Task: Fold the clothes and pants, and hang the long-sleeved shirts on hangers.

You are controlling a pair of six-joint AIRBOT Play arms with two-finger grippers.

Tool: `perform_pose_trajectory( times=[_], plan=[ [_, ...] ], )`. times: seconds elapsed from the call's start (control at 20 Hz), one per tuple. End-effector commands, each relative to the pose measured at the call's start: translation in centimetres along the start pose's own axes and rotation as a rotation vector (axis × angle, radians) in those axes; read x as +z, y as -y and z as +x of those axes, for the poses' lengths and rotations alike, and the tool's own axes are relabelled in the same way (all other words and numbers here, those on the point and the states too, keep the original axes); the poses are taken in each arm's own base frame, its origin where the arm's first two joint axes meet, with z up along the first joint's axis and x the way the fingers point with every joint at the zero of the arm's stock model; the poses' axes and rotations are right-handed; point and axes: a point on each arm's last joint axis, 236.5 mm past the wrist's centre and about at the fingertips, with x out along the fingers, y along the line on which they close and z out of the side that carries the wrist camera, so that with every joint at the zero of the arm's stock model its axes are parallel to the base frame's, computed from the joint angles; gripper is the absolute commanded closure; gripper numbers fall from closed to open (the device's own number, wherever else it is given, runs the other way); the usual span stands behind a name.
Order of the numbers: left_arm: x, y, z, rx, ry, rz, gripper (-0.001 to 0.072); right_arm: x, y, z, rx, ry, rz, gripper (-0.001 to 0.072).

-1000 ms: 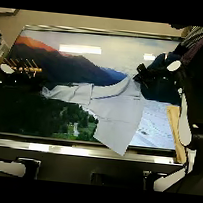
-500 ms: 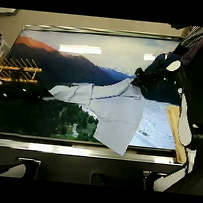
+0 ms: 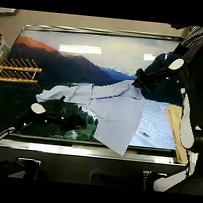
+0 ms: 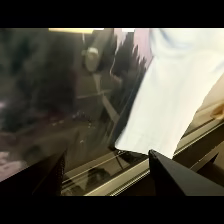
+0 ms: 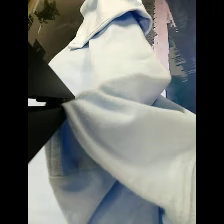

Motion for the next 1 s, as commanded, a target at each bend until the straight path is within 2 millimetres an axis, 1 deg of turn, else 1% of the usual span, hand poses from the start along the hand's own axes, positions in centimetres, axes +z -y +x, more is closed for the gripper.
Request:
perform_pose_trajectory(
  times=[0.0, 0.25, 0.45, 0.6, 0.7, 0.75, 0.85, 0.9, 0.95],
  plan=[
    [-1.5, 0.7, 2.8, -0.019, -0.030, -0.002, 0.0125, -0.2, -0.1, -0.3, -0.004, -0.005, -0.005, 0.0676],
    [-2.8, 0.7, 4.3, -0.023, -0.073, -0.001, 0.0125, -0.2, -0.5, -0.9, -0.003, 0.007, -0.014, 0.0676],
    [-2.9, 1.7, 5.3, -0.079, -0.081, -0.026, 0.0127, -0.3, -0.7, -1.3, -0.006, 0.016, -0.023, 0.0676],
    [-3.3, 1.7, 6.0, -0.078, -0.098, -0.022, 0.0128, -0.3, -0.8, -1.5, -0.005, 0.019, -0.026, 0.0676],
    [-3.4, 2.2, 6.6, -0.077, -0.111, -0.004, 0.0130, -0.3, -0.9, -1.6, -0.004, 0.020, -0.027, 0.0676],
    [-3.3, 2.5, 7.0, -0.078, -0.116, 0.006, 0.0176, -0.4, -0.9, -1.7, -0.004, 0.020, -0.028, 0.0676],
    [-3.3, 3.1, 7.8, -0.075, -0.130, 0.034, 0.0201, -0.4, -1.1, -1.9, -0.002, 0.024, -0.031, 0.0676],
    [-3.2, 3.2, 8.2, -0.071, -0.136, 0.040, 0.0296, -0.4, -1.1, -2.0, -0.003, 0.025, -0.033, 0.0676],
    [-3.2, 3.1, 8.5, -0.067, -0.141, 0.042, 0.0363, -0.5, -1.2, -2.1, -0.002, 0.025, -0.034, 0.0676]
  ],
)
